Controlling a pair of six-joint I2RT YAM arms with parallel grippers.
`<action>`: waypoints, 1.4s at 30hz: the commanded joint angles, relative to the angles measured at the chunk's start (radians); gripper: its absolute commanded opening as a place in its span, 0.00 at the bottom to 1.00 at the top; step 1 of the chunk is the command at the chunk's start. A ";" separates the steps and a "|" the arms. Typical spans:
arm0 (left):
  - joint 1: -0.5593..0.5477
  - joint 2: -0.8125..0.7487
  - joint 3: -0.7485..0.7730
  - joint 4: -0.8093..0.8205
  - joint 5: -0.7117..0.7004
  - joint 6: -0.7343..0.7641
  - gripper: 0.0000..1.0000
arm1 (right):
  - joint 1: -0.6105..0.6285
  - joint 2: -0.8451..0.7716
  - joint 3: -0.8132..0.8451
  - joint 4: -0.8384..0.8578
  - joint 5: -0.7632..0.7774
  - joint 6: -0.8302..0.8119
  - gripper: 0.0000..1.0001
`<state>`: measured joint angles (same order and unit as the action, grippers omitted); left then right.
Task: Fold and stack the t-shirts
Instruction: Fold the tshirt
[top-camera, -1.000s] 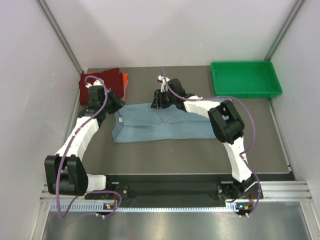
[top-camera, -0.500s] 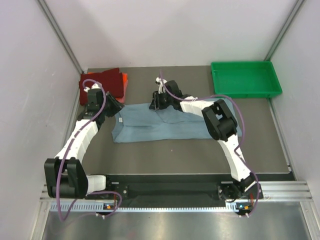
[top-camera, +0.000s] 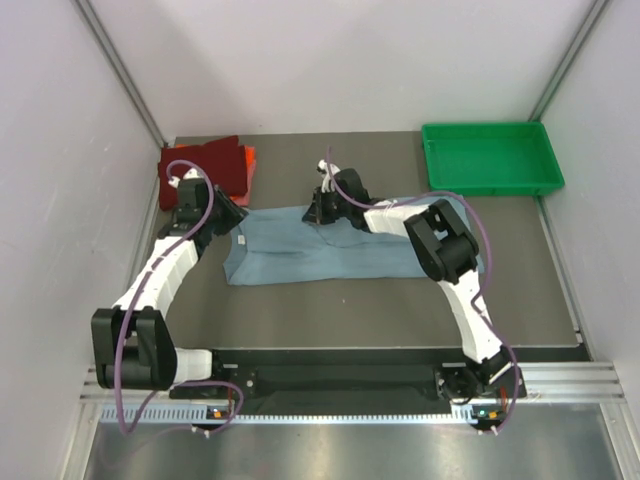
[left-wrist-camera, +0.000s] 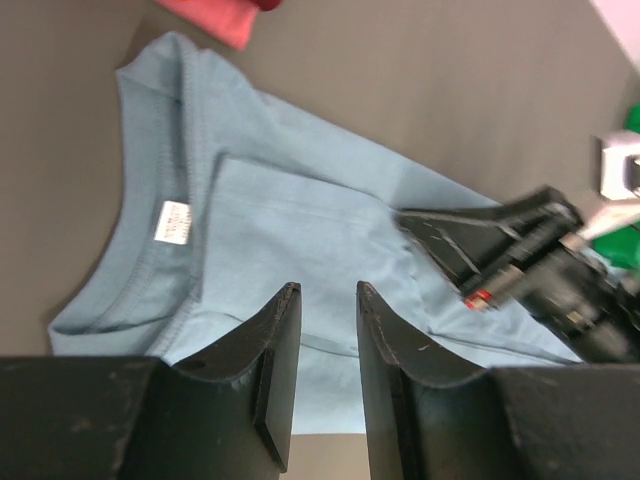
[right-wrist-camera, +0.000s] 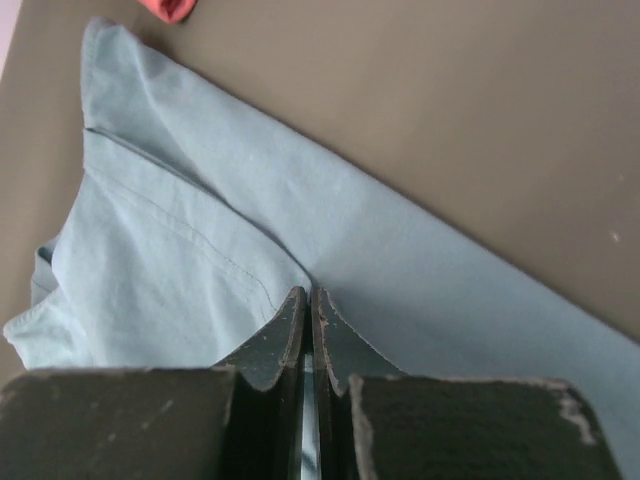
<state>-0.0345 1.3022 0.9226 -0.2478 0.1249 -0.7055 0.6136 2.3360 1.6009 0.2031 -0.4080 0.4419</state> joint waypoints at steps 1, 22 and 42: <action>0.011 0.028 -0.021 0.025 -0.041 -0.011 0.34 | -0.006 -0.124 -0.044 0.159 0.008 0.023 0.00; 0.025 0.100 -0.018 0.021 -0.064 -0.002 0.36 | -0.080 -0.167 -0.154 0.171 0.107 0.077 0.00; 0.025 0.186 0.002 -0.015 -0.048 -0.009 0.36 | -0.120 -0.236 -0.271 0.232 0.175 0.130 0.00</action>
<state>-0.0139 1.4807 0.8978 -0.2649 0.0742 -0.7124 0.5064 2.1838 1.3361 0.3508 -0.2630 0.5625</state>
